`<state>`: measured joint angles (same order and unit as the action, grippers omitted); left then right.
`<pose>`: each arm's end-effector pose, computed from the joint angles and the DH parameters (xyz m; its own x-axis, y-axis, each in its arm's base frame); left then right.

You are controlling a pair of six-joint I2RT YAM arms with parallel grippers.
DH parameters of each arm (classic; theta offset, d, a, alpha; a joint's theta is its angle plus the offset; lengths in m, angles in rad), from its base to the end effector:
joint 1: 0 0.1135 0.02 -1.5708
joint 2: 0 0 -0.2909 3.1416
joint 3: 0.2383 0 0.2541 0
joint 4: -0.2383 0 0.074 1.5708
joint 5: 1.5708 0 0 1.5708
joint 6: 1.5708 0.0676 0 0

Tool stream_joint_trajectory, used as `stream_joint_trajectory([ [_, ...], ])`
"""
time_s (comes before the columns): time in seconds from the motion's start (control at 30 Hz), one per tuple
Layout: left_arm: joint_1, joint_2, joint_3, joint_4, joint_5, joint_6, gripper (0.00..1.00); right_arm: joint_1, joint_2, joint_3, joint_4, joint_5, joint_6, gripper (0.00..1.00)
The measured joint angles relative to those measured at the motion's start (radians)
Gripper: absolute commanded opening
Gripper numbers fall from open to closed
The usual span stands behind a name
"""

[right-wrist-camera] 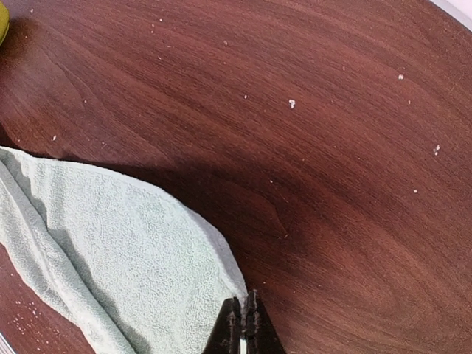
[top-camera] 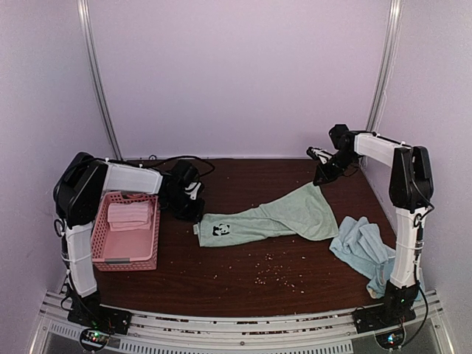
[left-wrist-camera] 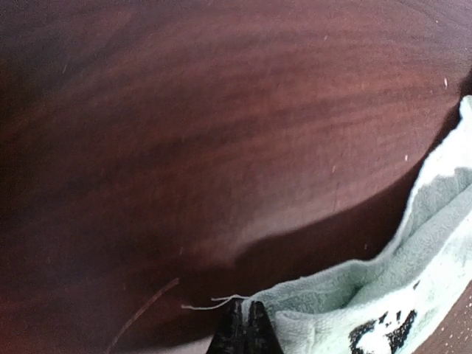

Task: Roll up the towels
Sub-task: Flatten out the towel at the center of the board.

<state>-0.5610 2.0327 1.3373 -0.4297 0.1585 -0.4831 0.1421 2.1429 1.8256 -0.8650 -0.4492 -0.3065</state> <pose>0.3655 -0.2422 0.1348 -0.9474 0.0536 -0.3156 0.1614 0.9314 -0.3264 0.4729 0.0973 0.2132 -0.7858 -0.3870 -0.4824 -0.5533 0.7884 0.2689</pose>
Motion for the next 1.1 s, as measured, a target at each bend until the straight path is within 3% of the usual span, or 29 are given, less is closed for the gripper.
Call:
stream_joint_trajectory([
  [0.13,0.002,0.044,0.083,-0.026,-0.018,0.035,0.00,-0.001,0.027,0.026,-0.014,-0.001,0.000,0.00],
  [0.3,0.016,0.004,0.233,-0.119,-0.126,0.104,0.00,-0.025,0.081,0.241,-0.047,-0.018,0.026,0.00],
  [0.4,0.044,-0.123,0.288,-0.113,-0.208,0.143,0.00,-0.067,0.057,0.367,-0.017,-0.055,0.056,0.00],
  [0.53,0.067,-0.372,0.293,-0.046,-0.246,0.187,0.00,-0.127,-0.066,0.372,0.035,-0.167,0.095,0.00],
  [0.77,0.050,-0.738,0.099,0.063,-0.235,0.243,0.00,-0.123,-0.422,0.095,0.157,-0.333,0.110,0.00],
  [1.1,0.051,-1.063,-0.176,0.031,-0.124,0.269,0.00,-0.127,-0.917,-0.436,0.157,-0.477,-0.041,0.00],
])
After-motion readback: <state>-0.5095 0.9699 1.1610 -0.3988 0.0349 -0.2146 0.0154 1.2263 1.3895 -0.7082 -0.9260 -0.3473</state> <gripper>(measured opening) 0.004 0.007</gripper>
